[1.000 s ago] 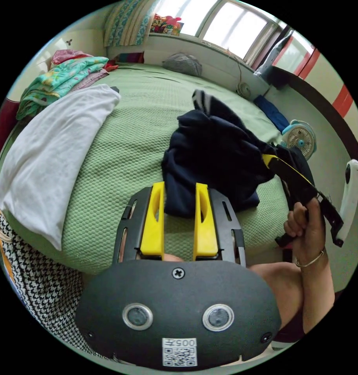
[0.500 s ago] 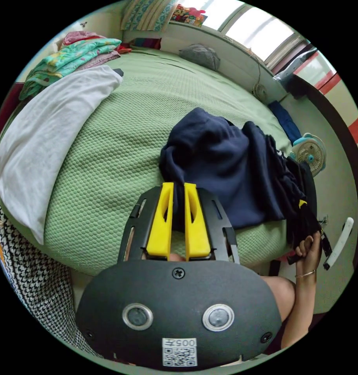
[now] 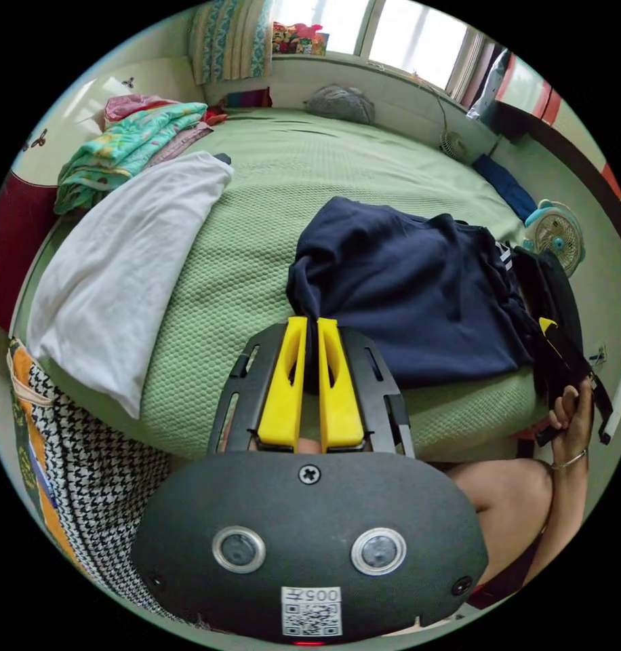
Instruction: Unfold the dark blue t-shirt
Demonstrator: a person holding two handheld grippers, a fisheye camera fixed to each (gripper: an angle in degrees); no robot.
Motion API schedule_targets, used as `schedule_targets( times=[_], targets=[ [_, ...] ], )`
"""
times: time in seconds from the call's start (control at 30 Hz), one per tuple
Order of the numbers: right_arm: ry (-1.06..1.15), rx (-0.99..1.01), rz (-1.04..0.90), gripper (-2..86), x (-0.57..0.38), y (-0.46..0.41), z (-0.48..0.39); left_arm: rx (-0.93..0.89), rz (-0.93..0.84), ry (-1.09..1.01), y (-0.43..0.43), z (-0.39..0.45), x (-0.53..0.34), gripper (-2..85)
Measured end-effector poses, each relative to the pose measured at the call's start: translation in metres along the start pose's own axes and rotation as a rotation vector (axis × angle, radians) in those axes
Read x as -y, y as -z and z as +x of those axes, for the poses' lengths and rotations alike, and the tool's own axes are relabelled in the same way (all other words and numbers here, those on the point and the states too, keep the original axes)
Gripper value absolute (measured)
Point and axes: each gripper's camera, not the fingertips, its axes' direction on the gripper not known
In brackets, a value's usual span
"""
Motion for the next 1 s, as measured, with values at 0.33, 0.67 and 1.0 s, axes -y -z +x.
schedule_targets(
  times=[0.33,0.67,1.0],
  targets=[
    [0.057,0.056,-0.150,5.5,0.015,-0.033,-0.014,0.035,-0.004,0.067,0.007,-0.039,-0.019,4.4],
    [0.075,-0.138,-0.246,-0.3,0.022,-0.063,-0.011,-0.055,0.015,0.100,0.013,-0.058,-0.027,4.6],
    [0.005,-0.111,-0.128,2.2,0.025,-0.044,-0.006,0.020,0.037,0.093,0.014,-0.050,-0.028,-0.5]
  ],
)
